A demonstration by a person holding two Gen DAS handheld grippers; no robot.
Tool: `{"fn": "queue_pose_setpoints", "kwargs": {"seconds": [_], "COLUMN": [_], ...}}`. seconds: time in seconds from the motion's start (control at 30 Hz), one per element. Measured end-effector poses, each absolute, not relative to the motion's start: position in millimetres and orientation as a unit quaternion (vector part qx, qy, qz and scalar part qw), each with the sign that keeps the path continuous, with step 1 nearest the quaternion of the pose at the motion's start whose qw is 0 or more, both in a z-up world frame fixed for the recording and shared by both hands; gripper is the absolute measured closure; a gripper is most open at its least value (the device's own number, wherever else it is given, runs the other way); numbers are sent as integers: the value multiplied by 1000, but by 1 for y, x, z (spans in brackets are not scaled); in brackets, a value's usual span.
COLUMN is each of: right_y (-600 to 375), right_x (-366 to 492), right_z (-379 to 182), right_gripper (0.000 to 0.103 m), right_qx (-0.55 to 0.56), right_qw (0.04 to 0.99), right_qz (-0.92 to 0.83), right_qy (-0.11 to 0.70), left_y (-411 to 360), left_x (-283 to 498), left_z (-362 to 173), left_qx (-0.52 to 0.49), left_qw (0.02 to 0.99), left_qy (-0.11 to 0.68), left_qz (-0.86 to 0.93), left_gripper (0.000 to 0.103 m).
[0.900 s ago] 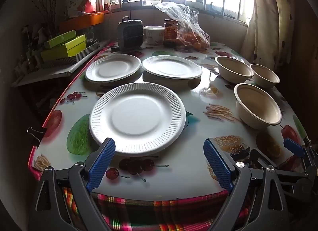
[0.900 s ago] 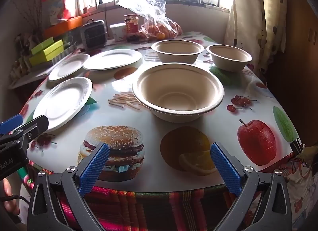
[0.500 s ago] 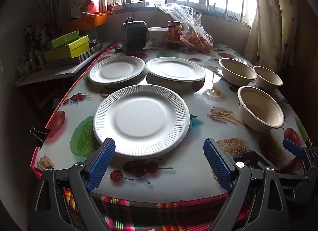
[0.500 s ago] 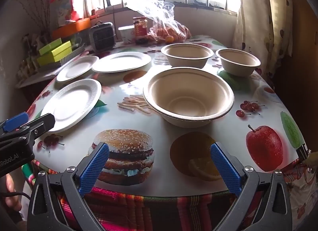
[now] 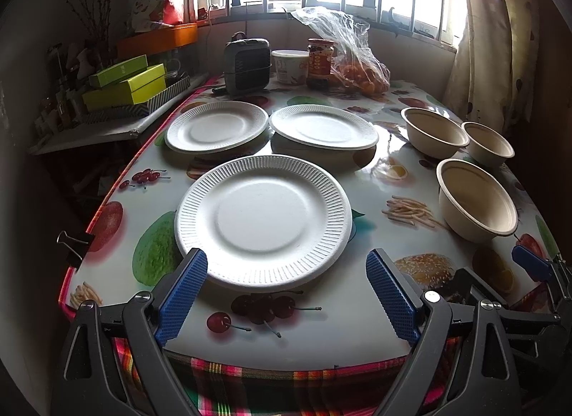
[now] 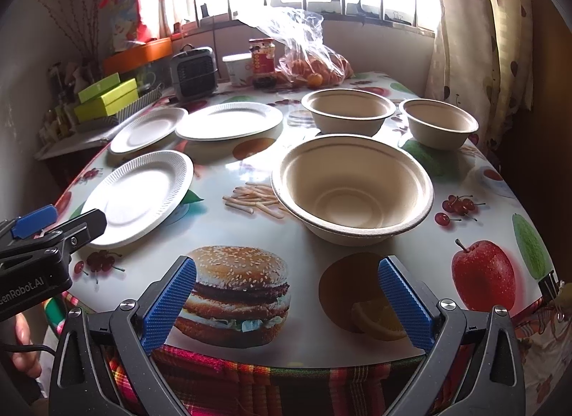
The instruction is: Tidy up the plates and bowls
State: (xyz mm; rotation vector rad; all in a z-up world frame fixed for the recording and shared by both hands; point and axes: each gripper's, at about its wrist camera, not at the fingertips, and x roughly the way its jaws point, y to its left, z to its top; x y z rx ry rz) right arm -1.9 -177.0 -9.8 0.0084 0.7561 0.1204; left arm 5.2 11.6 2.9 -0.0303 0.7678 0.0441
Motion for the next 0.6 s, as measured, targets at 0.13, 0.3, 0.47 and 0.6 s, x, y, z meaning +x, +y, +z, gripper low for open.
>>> {"fn": "queue_pose_setpoints", "kwargs": {"seconds": [0.13, 0.3, 0.47, 0.6], "right_y": [-178, -178, -179, -178], "right_x": [-1, 0, 0, 0], "right_z": [-10, -9, -9, -9], "right_gripper": [0, 0, 0, 0], "right_qx": [4, 4, 5, 5], "right_qw": [928, 928, 928, 928], "right_qz": [52, 51, 52, 52], "right_qy": [369, 369, 370, 369], "left_y": [12, 13, 12, 12], "left_x": [5, 5, 5, 5], "left_z": [4, 3, 3, 4], "left_qx": [-13, -12, -12, -12], "left_qw": [927, 927, 927, 927], "left_qy": [373, 373, 373, 373], "left_qz": [23, 22, 25, 26], "left_gripper": [12, 12, 12, 12]}}
